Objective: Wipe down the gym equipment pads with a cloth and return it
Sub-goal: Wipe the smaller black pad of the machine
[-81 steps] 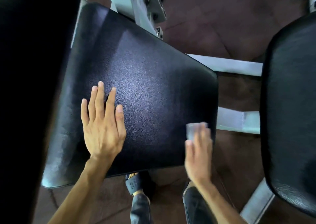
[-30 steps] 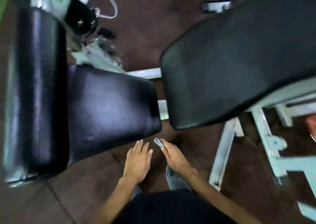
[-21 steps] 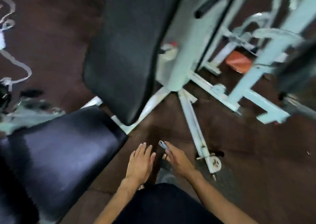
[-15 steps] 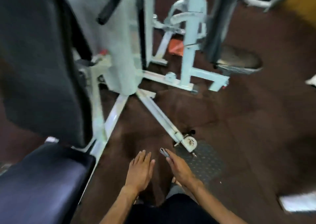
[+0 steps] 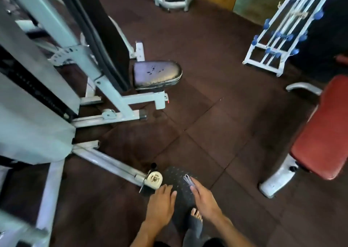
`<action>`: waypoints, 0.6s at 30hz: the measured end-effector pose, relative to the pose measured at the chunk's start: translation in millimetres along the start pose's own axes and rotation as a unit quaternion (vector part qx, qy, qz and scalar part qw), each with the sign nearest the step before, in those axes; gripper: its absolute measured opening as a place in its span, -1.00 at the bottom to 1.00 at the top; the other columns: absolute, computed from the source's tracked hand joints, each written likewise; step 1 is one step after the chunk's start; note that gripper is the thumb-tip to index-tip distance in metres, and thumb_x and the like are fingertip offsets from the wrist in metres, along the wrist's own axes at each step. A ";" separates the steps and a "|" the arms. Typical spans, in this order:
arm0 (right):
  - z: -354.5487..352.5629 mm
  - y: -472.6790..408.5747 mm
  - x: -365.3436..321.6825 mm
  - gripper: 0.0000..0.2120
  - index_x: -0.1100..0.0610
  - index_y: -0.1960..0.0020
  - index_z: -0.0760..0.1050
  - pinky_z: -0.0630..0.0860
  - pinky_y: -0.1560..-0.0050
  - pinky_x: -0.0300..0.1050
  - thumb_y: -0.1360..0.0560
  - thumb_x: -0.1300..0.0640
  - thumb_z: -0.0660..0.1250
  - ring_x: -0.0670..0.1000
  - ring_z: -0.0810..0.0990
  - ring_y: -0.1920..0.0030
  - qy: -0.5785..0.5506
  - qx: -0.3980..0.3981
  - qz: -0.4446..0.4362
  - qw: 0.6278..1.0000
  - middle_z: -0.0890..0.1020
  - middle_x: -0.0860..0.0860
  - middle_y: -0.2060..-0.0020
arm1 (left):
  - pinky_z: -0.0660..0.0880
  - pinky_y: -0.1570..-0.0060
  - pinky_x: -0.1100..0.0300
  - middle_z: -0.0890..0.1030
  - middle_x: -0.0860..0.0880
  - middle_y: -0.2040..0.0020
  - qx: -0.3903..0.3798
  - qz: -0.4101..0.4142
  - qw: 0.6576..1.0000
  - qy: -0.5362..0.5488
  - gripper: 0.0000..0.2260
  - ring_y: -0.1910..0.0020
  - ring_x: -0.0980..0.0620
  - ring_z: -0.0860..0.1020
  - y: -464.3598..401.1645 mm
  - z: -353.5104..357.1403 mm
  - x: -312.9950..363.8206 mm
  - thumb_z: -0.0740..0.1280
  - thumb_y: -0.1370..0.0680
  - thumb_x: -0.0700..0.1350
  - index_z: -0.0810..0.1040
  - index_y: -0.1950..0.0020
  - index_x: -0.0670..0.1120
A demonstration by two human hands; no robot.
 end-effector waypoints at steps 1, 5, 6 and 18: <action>-20.7 -11.5 0.7 -0.62 0.03 -0.44 0.34 0.29 -0.29 -0.52 -0.64 0.04 0.11 -0.47 0.39 -0.22 -0.001 0.007 -0.004 1.000 0.44 -0.22 -0.31 | 0.40 -0.28 0.12 0.48 0.02 -0.37 0.003 0.000 1.000 -0.003 -0.59 -0.34 0.01 0.46 -15.1 -2.7 15.9 -0.01 -0.67 0.11 0.38 -0.43 0.01; -80.4 -79.5 -6.3 -0.60 0.02 -0.46 0.32 0.29 -0.13 -0.56 -0.65 0.00 0.10 -0.23 0.47 -0.24 0.013 0.015 -0.005 1.000 0.53 -0.15 -0.26 | 0.36 -0.32 0.14 0.52 0.01 -0.34 0.030 0.009 0.999 0.003 -0.59 -0.33 0.00 0.46 -81.5 -29.0 54.5 0.00 -0.66 0.09 0.41 -0.40 -0.02; -90.2 -98.9 -11.4 -0.60 0.04 -0.47 0.32 0.30 -0.20 -0.48 -0.65 0.01 0.10 -0.18 0.45 -0.28 0.013 0.021 -0.009 1.000 0.52 -0.11 -0.30 | 0.36 -0.32 0.13 0.51 0.00 -0.35 0.040 0.005 0.999 0.004 -0.59 -0.34 -0.01 0.46 -98.7 -37.5 57.3 0.00 -0.66 0.09 0.42 -0.41 -0.03; -150.6 -364.9 -108.2 -0.60 0.05 -0.47 0.32 0.28 -0.38 -0.32 -0.65 0.04 0.13 -0.14 0.41 -0.39 0.014 0.043 -0.065 0.997 0.47 -0.10 -0.38 | 0.40 -0.37 0.00 0.49 -0.08 -0.40 0.150 -0.048 0.986 0.051 -0.59 -0.37 -0.07 0.46 -364.8 -182.5 33.1 0.05 -0.66 0.08 0.46 -0.39 -0.07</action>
Point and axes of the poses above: each hand's wrist, its own y-axis away from the middle knuckle, its own z-axis out of the palm, x = y × z, the point moved 2 cm from there along -y, towards the middle knuckle
